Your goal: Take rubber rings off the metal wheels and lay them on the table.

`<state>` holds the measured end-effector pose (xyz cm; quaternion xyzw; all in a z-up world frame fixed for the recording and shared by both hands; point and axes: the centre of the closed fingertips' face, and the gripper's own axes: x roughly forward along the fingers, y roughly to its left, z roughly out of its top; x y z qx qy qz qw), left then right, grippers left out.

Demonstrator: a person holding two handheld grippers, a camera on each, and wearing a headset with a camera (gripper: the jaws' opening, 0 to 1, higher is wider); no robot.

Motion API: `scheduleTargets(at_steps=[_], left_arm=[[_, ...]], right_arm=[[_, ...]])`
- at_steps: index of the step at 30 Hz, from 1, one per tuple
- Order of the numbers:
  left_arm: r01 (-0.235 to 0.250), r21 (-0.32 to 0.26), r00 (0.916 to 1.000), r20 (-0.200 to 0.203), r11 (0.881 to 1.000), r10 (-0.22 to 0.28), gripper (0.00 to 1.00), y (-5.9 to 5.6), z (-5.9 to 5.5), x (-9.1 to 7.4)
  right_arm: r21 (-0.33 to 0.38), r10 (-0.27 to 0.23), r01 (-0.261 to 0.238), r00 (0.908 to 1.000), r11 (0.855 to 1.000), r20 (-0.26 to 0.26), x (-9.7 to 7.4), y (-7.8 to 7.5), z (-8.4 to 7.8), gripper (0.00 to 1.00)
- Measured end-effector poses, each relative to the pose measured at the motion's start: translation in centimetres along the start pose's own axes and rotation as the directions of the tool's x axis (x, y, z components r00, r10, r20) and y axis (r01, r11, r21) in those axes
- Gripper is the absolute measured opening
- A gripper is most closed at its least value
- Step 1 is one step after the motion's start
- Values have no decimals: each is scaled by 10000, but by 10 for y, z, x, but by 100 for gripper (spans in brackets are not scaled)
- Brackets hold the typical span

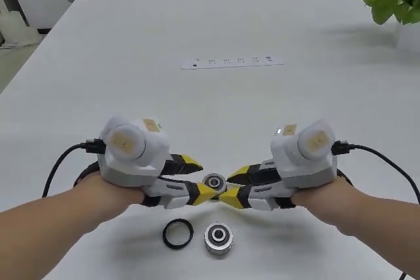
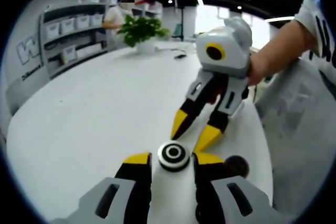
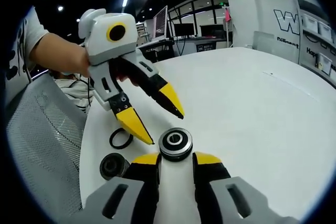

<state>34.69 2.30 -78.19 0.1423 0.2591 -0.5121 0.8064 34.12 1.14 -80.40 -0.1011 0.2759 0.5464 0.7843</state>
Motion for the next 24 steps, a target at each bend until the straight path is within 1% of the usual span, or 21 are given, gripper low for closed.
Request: scheduleTargets(at_steps=[12,24], left_arm=[[237,-22,9996,-144,9997,-237,24,-5,-3,8],[142,20,9998,-160,9999,-141,18,-3,-2,13]], right_arm=[[55,36,-36,10000,10000,-22,1,0,-2,21],[99,51,-50,10000,9999,-14,2,1,-3,21]])
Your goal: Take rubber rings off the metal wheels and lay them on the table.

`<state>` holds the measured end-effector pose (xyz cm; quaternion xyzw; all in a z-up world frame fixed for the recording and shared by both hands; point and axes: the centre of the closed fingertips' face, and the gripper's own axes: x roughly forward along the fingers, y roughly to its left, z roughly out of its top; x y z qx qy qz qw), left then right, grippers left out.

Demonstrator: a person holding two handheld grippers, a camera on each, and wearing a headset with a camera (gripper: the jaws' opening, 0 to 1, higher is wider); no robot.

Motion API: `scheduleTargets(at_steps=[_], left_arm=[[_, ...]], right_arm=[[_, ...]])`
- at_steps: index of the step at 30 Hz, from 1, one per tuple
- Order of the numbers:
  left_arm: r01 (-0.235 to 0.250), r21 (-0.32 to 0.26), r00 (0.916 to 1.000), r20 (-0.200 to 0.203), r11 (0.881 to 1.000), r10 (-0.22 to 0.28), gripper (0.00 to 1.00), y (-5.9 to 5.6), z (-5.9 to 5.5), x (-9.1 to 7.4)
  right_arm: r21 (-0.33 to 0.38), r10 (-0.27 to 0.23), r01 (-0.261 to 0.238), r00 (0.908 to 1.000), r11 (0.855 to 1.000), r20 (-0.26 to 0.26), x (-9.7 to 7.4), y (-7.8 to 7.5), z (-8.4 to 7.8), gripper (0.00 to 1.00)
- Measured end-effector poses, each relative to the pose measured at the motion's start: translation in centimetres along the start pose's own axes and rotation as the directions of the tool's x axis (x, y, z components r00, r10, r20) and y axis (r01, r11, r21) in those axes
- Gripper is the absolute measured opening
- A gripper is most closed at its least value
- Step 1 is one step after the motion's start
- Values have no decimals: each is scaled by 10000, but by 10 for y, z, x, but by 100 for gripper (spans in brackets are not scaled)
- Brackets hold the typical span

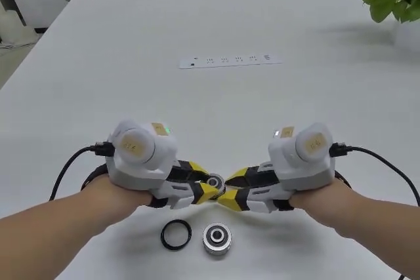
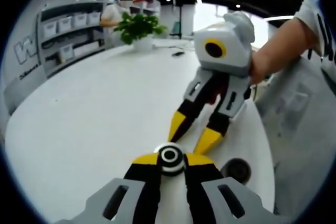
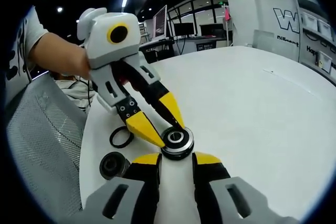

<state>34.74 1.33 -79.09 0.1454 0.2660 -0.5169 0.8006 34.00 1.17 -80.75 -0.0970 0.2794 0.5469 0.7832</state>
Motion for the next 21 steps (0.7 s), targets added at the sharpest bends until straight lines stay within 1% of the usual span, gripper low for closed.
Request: scheduleTargets(at_steps=[9,10,21], left_arm=[[-209,-8,9998,-4,9998,209,14,3,0,1],[-180,91,9998,10,9998,180,14,2,0,1],[-300,-37,9996,3,9995,300,14,3,0,2]], right_arm=[[101,-41,40,9999,9999,98,0,-1,2,21],[107,-47,46,9999,9999,111,0,-1,2,21],[182,-121,119,9998,9998,129,1,-3,1,20]])
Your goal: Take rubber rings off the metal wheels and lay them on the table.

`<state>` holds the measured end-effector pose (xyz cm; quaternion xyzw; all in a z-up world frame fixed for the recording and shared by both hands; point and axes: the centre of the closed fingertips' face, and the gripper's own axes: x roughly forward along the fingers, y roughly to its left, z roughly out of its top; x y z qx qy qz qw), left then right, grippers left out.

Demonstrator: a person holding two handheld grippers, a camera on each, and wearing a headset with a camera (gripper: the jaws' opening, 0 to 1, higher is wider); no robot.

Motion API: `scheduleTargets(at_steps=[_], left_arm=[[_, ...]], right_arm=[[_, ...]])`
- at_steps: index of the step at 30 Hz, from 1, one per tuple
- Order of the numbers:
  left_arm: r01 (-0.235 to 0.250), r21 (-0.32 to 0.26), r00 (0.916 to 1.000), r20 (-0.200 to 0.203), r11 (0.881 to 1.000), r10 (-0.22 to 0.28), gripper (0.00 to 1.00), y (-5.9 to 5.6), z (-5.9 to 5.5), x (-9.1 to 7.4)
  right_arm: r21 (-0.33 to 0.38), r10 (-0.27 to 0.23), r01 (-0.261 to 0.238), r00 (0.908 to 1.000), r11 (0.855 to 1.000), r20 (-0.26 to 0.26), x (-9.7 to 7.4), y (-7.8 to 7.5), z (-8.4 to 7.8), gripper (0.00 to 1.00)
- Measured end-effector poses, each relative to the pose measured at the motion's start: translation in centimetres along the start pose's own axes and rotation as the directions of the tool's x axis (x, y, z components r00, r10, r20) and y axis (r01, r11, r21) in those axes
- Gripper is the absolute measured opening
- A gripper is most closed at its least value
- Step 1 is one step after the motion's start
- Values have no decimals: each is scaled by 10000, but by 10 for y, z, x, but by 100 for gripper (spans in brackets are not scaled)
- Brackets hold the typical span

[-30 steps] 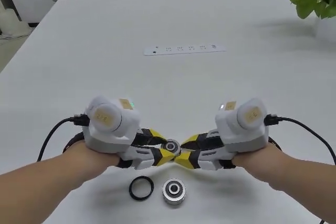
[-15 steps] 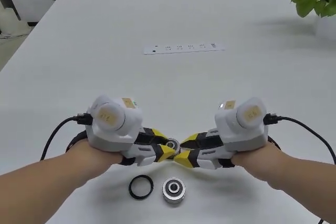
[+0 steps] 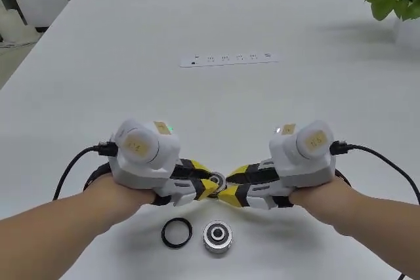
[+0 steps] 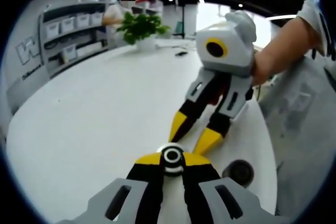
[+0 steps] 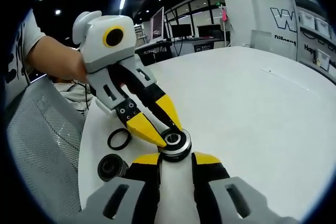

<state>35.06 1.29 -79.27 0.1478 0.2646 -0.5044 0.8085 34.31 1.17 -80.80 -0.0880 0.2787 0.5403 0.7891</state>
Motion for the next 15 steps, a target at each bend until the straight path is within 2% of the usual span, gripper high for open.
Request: scheduleTargets(at_steps=[15], left_arm=[[-143,-52,9999,-94,9999,143,13,0,0,0]], right_arm=[[-65,38,-39,9999,10000,-124,-2,0,-3,13]])
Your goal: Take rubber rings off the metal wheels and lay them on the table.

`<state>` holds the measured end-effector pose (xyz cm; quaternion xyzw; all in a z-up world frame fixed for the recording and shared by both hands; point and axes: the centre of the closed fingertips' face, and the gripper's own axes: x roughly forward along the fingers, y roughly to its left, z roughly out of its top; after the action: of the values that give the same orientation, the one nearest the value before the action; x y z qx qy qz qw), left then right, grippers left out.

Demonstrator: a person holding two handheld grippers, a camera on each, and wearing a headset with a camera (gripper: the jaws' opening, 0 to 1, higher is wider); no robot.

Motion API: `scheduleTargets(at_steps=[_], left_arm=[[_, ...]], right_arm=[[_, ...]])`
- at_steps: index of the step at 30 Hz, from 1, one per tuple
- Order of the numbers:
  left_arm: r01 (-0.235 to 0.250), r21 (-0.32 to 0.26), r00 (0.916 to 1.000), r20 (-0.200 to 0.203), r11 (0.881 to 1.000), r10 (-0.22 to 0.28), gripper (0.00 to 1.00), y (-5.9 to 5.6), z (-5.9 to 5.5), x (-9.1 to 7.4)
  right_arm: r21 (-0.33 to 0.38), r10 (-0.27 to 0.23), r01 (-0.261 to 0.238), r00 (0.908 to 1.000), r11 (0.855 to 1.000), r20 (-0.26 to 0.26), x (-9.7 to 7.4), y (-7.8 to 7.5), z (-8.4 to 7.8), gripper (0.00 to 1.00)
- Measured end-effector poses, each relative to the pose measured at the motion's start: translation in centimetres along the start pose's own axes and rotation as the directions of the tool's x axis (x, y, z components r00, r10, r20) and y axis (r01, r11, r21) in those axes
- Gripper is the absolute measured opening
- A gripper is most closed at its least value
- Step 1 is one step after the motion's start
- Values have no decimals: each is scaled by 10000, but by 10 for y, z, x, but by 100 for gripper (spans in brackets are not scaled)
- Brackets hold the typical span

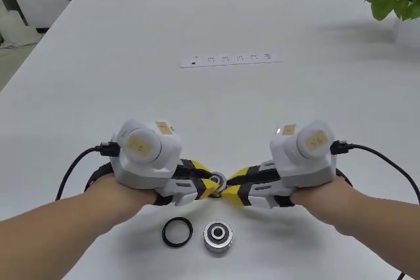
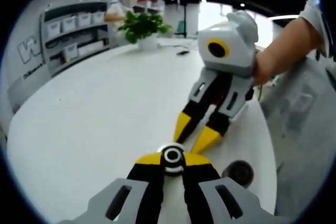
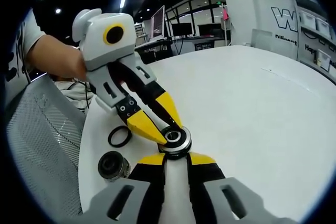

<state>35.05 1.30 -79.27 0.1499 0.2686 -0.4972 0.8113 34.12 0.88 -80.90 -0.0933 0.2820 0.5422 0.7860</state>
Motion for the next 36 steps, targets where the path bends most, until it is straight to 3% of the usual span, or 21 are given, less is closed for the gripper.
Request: scheduleTargets(at_steps=[14,24,29,36], left_arm=[[-20,-11,10000,-16,10000,20,13,0,0,0],[-108,166,9999,-70,9998,109,13,-1,0,-1],[-135,187,9999,-95,9997,136,12,-1,0,-1],[-238,217,9996,-165,9995,241,12,-1,0,-1]], right_arm=[[131,-95,95,10000,9999,-17,-2,-4,-2,2],[1010,-270,247,9994,9946,212,-4,-8,0,0],[1641,-481,379,9971,9857,584,-8,-15,5,0],[1952,-532,341,9942,9802,935,-9,-15,12,0]])
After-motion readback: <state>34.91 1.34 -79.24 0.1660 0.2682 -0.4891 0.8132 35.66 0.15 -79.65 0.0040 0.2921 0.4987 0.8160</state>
